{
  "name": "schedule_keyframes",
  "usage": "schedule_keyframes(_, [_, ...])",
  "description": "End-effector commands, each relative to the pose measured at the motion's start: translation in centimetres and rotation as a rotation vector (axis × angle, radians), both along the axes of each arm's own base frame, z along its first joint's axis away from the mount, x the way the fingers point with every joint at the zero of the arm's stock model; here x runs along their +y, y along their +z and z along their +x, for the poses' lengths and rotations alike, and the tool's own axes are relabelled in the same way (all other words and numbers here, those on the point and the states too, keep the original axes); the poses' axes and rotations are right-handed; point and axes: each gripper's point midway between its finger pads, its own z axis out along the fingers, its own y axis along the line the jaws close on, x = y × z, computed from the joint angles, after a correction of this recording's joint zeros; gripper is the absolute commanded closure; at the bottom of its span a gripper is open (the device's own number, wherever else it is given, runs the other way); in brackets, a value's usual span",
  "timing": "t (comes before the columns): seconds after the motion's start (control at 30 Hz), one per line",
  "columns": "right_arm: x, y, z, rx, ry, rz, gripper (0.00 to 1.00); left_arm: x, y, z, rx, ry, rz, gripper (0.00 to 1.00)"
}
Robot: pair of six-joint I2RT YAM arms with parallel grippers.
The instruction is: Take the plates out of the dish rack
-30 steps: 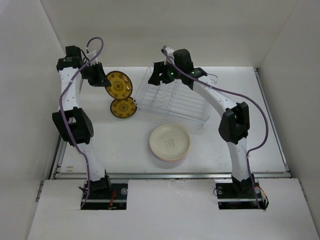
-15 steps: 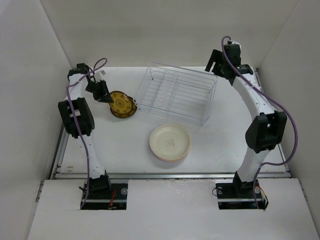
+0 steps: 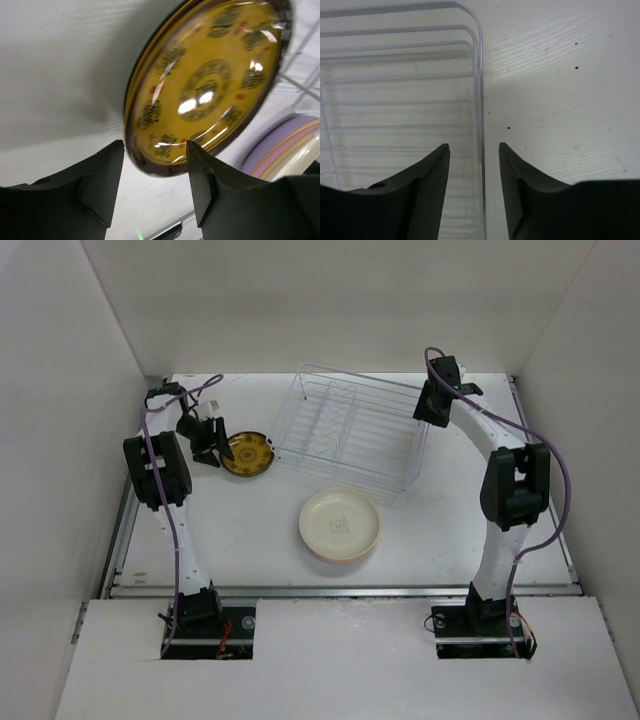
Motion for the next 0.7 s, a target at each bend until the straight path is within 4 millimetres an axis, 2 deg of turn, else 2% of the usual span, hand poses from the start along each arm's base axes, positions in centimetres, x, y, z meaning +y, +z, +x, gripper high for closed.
schedule_keyframes(0.0, [-0.5,-1.0,0.4,0.022,0.002,-0.019,0.52,0.2,-0.1,-1.6,0.045,-0.055,0.046,0.50])
schedule_keyframes(0.03, [-0.3,-0.6,0.6,0.014,0.017,-0.014,0.56,0.4,0.4,-1.6,0.034,-0.054,0.060,0.48])
schedule_keyframes(0.07, [-0.3,-1.8,0.7,0.038,0.017,-0.017,0.61,0.6,0.8,-1.5,0.023,-0.053,0.075,0.47])
schedule_keyframes(0.1, [-0.3,-1.4,0.9,0.030,0.027,-0.025,0.71,1.2,0.6,-1.6,0.030,-0.053,0.107,0.45])
schedule_keyframes(0.13, [-0.6,-2.1,0.9,0.045,0.030,-0.051,0.77,1.6,1.4,-1.3,0.001,-0.050,0.134,0.45])
schedule_keyframes(0.2, [-1.2,-2.0,2.0,0.029,0.035,-0.099,0.89,2.0,1.6,-1.4,-0.002,-0.048,0.165,0.44])
schedule_keyframes(0.23, [-1.5,-1.9,2.4,0.025,0.034,-0.117,0.99,2.2,2.1,-1.3,-0.015,-0.046,0.179,0.44])
schedule_keyframes(0.27, [-1.9,-1.1,3.1,0.003,0.023,-0.144,1.00,2.5,2.5,-1.3,-0.025,-0.044,0.197,0.44])
schedule_keyframes(0.3, [-2.0,-1.2,3.7,-0.004,0.022,-0.157,1.00,2.5,2.6,-1.3,-0.025,-0.044,0.197,0.44])
schedule_keyframes(0.47, [-2.3,2.1,6.9,-0.136,0.112,-0.256,1.00,2.8,3.2,-1.3,-0.040,-0.041,0.219,0.44])
schedule_keyframes(0.5, [-2.2,3.4,8.2,-0.201,0.123,-0.273,1.00,2.8,3.3,-1.5,-0.031,-0.041,0.217,0.44])
schedule_keyframes(0.57, [-2.4,3.8,9.1,-0.230,0.165,-0.327,1.00,3.1,3.5,-1.6,-0.035,-0.039,0.238,0.44])
schedule_keyframes(0.6, [-2.5,5.0,10.2,-0.273,0.150,-0.343,1.00,3.1,3.5,-1.6,-0.036,-0.039,0.238,0.44])
schedule_keyframes(0.63, [-2.6,4.4,10.7,-0.269,0.140,-0.351,0.98,3.1,3.5,-1.6,-0.036,-0.039,0.238,0.44])
schedule_keyframes(0.67, [-2.5,4.8,11.3,-0.284,0.137,-0.350,0.98,3.1,3.5,-1.6,-0.036,-0.039,0.238,0.44])
